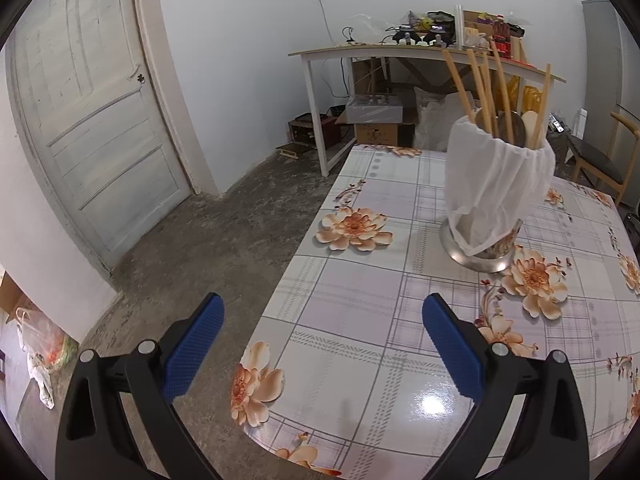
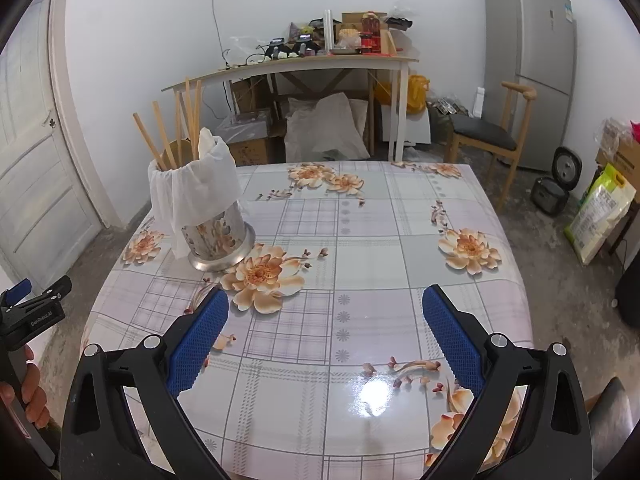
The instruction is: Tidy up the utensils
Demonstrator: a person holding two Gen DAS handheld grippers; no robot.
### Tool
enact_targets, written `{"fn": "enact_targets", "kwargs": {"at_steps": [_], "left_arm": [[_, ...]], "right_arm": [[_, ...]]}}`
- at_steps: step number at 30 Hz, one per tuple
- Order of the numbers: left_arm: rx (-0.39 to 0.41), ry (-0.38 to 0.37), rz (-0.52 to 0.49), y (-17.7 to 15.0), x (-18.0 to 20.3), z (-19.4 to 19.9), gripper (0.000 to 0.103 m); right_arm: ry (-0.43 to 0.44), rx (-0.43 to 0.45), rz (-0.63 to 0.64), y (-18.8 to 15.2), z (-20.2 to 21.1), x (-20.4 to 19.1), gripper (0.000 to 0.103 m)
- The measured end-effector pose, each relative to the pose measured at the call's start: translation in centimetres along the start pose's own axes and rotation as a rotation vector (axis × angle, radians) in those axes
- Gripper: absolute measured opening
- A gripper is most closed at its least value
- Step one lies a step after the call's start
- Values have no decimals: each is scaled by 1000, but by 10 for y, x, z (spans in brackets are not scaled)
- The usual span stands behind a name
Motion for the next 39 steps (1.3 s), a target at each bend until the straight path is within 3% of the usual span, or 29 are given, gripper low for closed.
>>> {"fn": "enact_targets", "kwargs": {"at_steps": [20,39], "left_arm": [[-2,-37,-8,-3,11,2,97],[15,-95,-29,-3,27,9,97]], "right_arm": [[-58,12,7,-1,9,23,94],[-45,19,14,-1,11,24,94]]}}
Point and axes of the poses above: each gripper's, at about its wrist camera, not at the fingertips, and z roughly against the way its jaws point, x to its right, y to its top, the point moved 2 cm from there along -z, roughly the way its jaws point, and after that the axes turned 14 degrees about x, right-handed, at the moved point
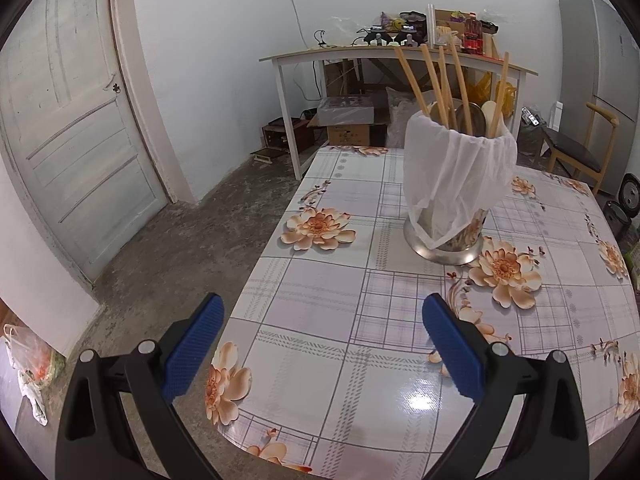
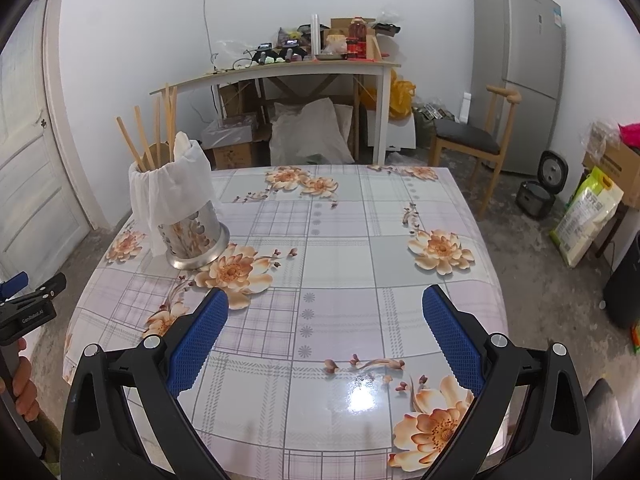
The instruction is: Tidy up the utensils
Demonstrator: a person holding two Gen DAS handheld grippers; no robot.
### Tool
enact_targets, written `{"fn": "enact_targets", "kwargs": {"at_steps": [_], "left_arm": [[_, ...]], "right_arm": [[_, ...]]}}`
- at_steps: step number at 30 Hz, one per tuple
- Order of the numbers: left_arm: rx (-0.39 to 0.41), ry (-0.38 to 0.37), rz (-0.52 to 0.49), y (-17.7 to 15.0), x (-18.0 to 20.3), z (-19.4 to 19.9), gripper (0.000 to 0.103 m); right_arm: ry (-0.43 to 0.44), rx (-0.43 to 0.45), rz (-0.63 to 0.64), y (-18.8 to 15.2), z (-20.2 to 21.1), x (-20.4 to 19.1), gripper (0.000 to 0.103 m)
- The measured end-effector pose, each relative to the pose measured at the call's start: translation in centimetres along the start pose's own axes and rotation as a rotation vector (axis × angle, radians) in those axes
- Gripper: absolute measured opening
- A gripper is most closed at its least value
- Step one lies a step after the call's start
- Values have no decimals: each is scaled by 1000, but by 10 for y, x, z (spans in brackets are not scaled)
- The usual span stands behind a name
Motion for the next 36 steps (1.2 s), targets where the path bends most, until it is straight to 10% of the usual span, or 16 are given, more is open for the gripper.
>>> {"fn": "enact_targets", "kwargs": {"at_steps": [36], "left_arm": [[-11,-1,-3,-1,0,-2,97]], "right_arm": [[22,-3,15,0,1,-4,94]]}}
Point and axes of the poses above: each gripper's, at about its wrist camera, not at the fingertips, and z roughly against the way its jaws point, x to its right, y to its top, the point moved 2 cm from there along -z, roughly the way its jaws point, and after that the axes turned 14 degrees about x, right-handed, at the moved point
